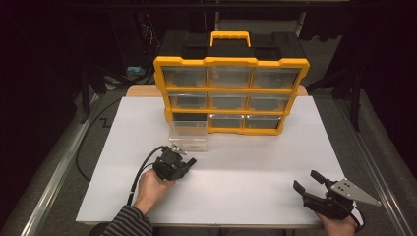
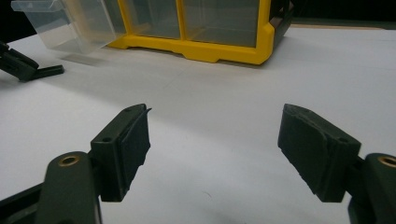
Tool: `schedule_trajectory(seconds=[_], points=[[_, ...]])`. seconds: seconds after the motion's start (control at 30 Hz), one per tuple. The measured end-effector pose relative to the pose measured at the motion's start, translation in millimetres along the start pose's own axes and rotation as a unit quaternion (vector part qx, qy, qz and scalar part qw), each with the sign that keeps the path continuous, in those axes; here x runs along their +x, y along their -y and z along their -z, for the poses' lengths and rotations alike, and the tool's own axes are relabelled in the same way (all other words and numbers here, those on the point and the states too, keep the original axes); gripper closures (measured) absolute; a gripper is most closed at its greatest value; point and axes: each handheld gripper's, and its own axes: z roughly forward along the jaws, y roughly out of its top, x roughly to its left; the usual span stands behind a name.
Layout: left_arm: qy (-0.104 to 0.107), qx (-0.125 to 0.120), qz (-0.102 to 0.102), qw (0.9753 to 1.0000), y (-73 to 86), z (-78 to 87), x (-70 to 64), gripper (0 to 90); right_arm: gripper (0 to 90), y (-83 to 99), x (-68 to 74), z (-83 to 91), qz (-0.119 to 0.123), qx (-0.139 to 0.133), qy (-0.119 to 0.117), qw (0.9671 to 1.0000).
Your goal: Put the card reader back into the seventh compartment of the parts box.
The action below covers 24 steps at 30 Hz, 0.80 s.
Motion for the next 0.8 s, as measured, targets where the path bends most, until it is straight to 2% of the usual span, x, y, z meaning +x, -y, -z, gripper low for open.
schedule_trajectory(seconds=[0.37,0.8], points=[[0.024,-0.012,-0.001,0.9996,2.0,12.6,-1.0,73.7,25.3,0.0,0.5,-0.3,-0.003,0.002,0.0,1.0],[0.038,-0.026,-0.004,0.9989,3.9,25.1,-1.4,73.9,25.3,0.0,0.1,-0.3,-0.001,0.001,0.0,1.0]])
